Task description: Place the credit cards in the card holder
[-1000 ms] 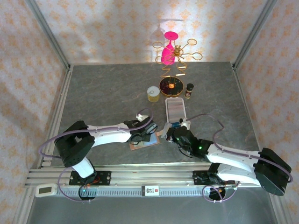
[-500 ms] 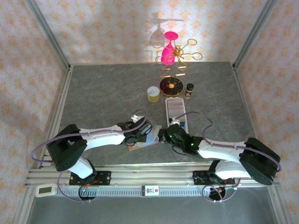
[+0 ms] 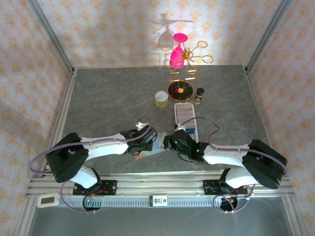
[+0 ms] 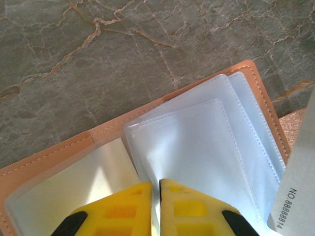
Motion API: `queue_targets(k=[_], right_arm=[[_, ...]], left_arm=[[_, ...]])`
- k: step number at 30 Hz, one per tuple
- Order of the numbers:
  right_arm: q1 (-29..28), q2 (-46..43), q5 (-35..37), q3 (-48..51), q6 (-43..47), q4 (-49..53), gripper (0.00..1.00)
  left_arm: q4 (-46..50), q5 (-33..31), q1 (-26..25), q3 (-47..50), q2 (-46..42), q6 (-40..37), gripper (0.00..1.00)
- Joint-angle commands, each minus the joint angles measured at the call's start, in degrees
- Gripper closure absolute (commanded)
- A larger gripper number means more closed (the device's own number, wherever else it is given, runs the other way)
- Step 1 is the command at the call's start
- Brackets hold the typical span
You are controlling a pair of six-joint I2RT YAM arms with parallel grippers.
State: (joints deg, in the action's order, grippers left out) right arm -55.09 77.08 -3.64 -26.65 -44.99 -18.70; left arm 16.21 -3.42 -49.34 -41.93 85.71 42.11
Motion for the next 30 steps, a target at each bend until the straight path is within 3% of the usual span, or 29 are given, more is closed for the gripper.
queue_targets(k=[1, 20, 27, 30], right_arm=[[-0.4, 1.1, -1.0, -1.6, -0.2, -2.6, 1.0], [-0.7, 3.3, -6.9, -2.1, -3.9, -10.2, 1.0], [-2.1, 7.8, -9.6, -5.0, -4.4, -12.5, 1.0], [-3.0, 10.1, -10.5, -6.7, -4.2, -13.1, 1.0]], left_arm=[[-0.7, -0.4, 0.7, 1.2, -1.4, 0.5, 0.89], [-4.0, -0.3, 2.4, 5.6, -9.0, 2.8, 0.85], [-1.7, -7.1, 4.9, 10.0, -20.2, 7.3, 0.82], [-0.3, -7.2, 5.7, 11.6, -25.0, 9.0, 0.81]])
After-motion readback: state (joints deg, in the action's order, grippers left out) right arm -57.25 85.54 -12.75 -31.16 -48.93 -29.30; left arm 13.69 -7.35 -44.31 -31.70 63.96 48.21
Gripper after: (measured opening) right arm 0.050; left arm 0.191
